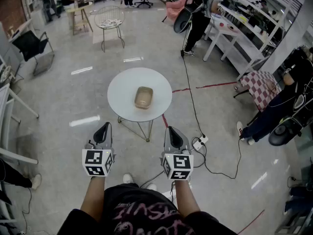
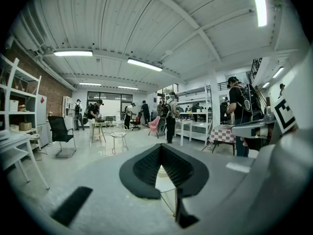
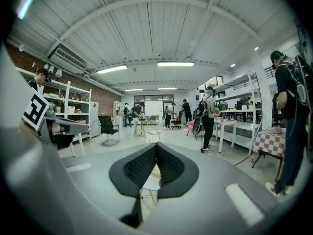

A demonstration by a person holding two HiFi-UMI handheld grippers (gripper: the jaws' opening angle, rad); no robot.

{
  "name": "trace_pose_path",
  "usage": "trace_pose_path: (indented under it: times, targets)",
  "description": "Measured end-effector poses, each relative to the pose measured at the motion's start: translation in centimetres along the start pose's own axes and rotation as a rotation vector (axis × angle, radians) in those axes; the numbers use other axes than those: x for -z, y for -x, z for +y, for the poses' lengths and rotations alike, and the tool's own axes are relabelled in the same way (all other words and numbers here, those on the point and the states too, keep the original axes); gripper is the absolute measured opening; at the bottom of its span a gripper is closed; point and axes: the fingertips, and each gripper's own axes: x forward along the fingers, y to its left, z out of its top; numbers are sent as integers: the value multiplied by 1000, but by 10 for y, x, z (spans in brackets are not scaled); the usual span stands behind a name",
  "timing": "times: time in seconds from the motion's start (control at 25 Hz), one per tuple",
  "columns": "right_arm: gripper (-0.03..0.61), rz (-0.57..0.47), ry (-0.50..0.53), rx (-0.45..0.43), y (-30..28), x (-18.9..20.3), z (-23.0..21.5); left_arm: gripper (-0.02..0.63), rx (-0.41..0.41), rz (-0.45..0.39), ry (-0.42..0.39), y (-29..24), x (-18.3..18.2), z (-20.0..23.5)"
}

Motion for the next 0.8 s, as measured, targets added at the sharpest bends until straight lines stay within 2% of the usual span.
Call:
trace_pose_path:
  times: [0.48,0.8]
  targets:
    - [-3,11,-5,21,-18,1,1,-2,22,6,3,-18,2,13]
    - [-2,15,-1,76,-33,4,1,-2,52,19,11,-34,11,28]
